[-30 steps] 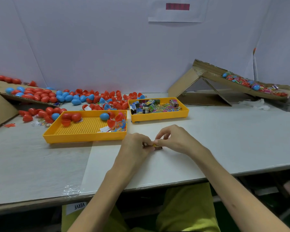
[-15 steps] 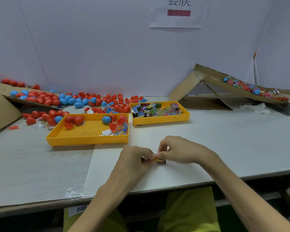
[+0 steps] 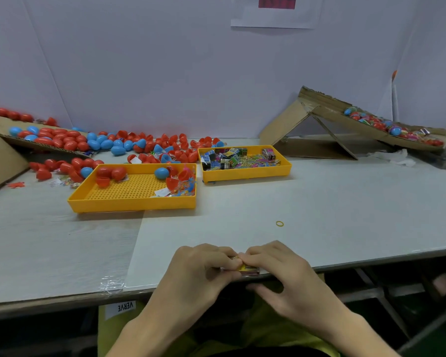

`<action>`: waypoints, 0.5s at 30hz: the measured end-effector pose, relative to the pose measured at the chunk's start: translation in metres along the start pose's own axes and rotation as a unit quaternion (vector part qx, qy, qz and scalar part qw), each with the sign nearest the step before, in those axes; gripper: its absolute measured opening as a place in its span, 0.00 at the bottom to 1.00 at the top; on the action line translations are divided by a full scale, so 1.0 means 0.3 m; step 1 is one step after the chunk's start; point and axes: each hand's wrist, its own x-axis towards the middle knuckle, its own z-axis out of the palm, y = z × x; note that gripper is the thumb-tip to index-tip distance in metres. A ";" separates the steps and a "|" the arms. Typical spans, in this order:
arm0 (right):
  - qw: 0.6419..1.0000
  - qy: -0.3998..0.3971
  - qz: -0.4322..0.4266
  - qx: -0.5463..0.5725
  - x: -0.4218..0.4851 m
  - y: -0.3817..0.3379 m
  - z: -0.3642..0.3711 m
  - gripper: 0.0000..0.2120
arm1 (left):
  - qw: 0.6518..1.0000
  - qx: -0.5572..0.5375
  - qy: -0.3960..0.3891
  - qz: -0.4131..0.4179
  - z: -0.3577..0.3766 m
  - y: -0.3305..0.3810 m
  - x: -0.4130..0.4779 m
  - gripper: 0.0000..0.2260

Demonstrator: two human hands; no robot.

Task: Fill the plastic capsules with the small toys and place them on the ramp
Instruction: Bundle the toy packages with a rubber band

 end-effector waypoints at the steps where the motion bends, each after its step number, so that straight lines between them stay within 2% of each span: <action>1: 0.999 0.034 -0.023 -0.013 0.000 0.002 0.012 0.23 | 1.000 -0.008 0.001 0.004 0.003 -0.003 -0.008 0.19; 4: 0.992 0.093 -0.082 -0.033 -0.005 0.008 0.032 0.15 | 1.000 -0.017 0.012 0.022 0.013 -0.015 -0.034 0.13; 6: 0.988 0.108 -0.102 -0.037 -0.011 0.013 0.037 0.15 | 0.999 -0.007 0.024 0.038 0.018 -0.020 -0.045 0.11; 12: 0.989 0.071 -0.116 -0.054 -0.001 0.015 0.003 0.13 | 0.997 -0.003 0.041 0.062 0.028 -0.017 -0.056 0.08; 15: 0.994 0.056 -0.094 -0.020 0.012 0.000 -0.018 0.12 | 0.998 0.006 0.003 0.056 0.015 -0.009 -0.062 0.13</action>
